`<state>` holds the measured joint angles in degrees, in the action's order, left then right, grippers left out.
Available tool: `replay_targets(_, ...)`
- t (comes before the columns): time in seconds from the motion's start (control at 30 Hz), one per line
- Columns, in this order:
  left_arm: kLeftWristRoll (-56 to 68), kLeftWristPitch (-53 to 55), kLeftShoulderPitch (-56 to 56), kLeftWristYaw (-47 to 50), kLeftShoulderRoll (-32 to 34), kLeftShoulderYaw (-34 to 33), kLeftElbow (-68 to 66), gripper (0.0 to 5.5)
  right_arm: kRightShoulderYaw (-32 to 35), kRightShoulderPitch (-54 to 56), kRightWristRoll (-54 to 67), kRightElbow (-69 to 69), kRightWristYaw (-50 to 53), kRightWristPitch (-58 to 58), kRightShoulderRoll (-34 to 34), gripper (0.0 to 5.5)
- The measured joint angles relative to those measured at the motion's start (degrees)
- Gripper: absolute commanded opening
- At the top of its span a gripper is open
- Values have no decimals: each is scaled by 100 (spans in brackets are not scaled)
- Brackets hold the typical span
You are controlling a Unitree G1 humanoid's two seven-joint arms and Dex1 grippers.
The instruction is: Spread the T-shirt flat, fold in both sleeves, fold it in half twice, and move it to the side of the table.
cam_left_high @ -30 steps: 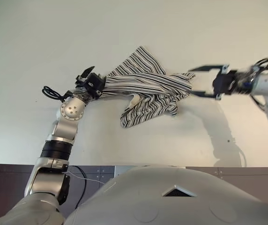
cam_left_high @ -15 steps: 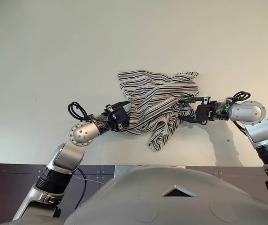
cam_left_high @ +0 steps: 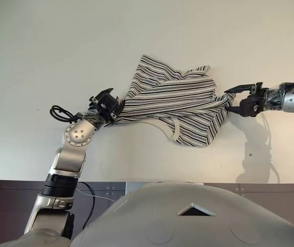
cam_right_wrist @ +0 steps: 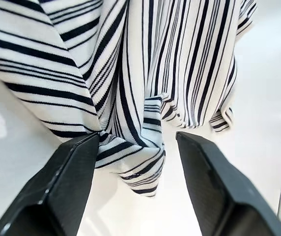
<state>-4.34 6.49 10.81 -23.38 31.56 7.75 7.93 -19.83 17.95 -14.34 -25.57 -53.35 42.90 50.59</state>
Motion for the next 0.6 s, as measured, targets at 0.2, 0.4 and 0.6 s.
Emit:
replay_targets(0.2, 954, 453, 424, -567, 79, -366, 1650, 265, 817, -1517, 1888, 2616, -256, -933, 560, 286)
replay_targets(0.4, 665, 203, 1175, -751, 498, -665, 1608, 265, 1310, -4459, 1285, 3776, -15, -321, 917, 286)
replay_targets(0.6, 567, 147, 1016, -907, 500, -578, 1502, 265, 985, -4088, -26, 3528, 905, -279, 21, 286)
